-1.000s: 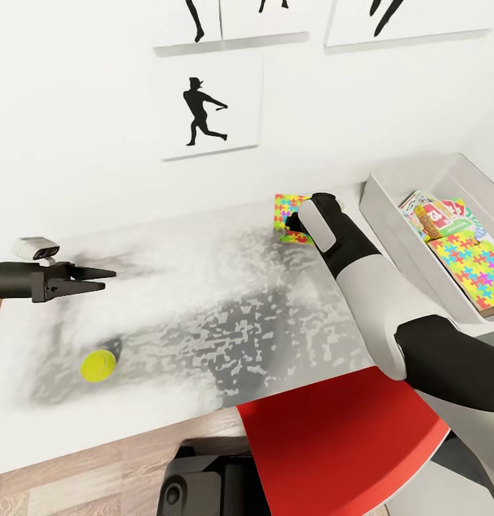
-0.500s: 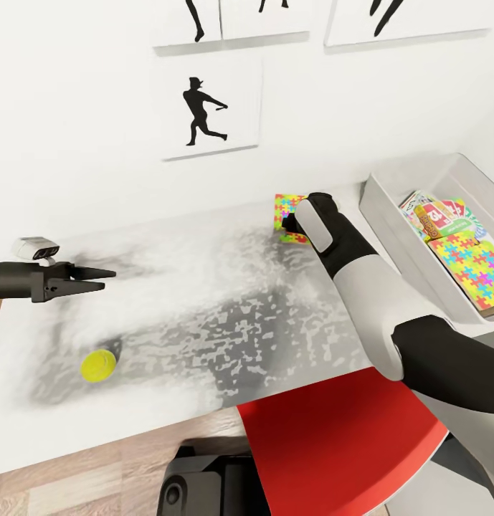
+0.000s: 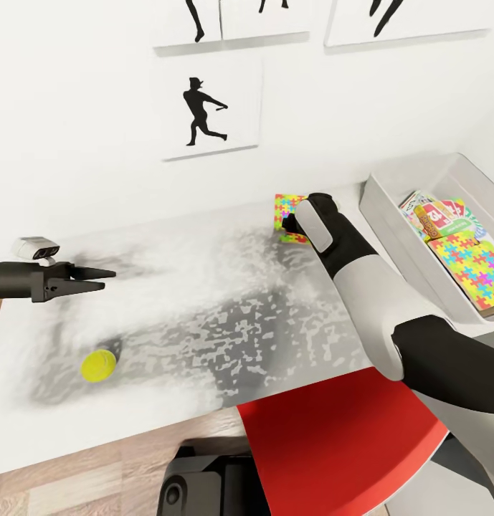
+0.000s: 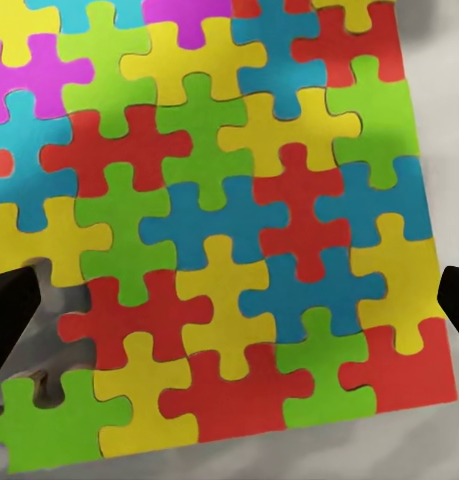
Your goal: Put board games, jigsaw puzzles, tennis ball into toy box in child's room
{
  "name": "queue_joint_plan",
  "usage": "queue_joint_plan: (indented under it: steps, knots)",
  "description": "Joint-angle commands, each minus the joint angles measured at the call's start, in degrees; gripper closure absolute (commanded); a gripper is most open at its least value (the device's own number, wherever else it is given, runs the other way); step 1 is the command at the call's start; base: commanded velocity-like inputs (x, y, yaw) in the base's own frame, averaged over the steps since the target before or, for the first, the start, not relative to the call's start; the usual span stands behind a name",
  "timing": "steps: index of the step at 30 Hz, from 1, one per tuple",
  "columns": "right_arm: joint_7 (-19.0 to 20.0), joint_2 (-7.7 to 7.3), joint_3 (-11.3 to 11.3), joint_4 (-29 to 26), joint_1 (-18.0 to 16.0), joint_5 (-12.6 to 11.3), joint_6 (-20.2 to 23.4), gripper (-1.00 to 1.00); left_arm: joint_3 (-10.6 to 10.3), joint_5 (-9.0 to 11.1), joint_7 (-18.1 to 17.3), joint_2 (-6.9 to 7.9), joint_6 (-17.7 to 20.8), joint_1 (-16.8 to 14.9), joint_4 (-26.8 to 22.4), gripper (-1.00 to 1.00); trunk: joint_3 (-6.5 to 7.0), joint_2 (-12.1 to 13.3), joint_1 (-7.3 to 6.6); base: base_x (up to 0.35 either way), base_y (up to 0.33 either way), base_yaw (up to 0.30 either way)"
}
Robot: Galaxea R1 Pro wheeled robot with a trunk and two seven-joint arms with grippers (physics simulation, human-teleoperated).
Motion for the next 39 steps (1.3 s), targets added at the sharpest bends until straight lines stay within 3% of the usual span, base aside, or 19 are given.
queue_joint_plan:
  steps: [1,39]
  knots:
    - [-0.6,-0.07,0.3,0.2,0.0,-0.4,0.2,-1.00,0.0,0.0,-0.2,0.03,0.6,0.0,0.0,-1.00,-0.08,-0.1,0.04,0.000,0.000,0.000]
    - [-0.6,0.00,0.3,2.4,0.0,-0.1,0.1,-1.00,0.0,0.0,-0.2,-0.05,0.6,0.0,0.0,-1.00,-0.08,-0.1,0.04,-0.019,-0.004,0.000]
